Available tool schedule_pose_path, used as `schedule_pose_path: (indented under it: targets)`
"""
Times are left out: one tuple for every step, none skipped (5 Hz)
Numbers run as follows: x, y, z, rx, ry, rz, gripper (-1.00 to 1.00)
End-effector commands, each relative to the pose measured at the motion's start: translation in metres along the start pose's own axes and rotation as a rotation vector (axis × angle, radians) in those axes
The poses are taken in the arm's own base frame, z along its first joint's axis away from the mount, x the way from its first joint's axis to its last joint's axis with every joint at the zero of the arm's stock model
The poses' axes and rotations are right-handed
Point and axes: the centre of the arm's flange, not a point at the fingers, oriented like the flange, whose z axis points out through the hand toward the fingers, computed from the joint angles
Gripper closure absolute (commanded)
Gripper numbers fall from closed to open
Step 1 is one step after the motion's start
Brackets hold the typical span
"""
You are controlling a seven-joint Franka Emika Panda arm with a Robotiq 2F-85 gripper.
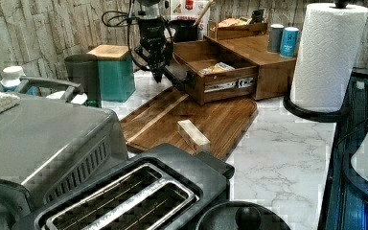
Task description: Close the drawer.
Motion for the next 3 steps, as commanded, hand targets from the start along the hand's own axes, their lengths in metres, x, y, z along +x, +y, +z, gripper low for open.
schedule_pose_path:
  targets:
    - [0.029,0.185,0.022,0.083,0.091,0.017,1.00]
    - [0.038,0.233,0.049,0.115,0.039,0.029,1.00]
    - [0.038,0.275,0.056,0.117,-0.022,0.060,1.00]
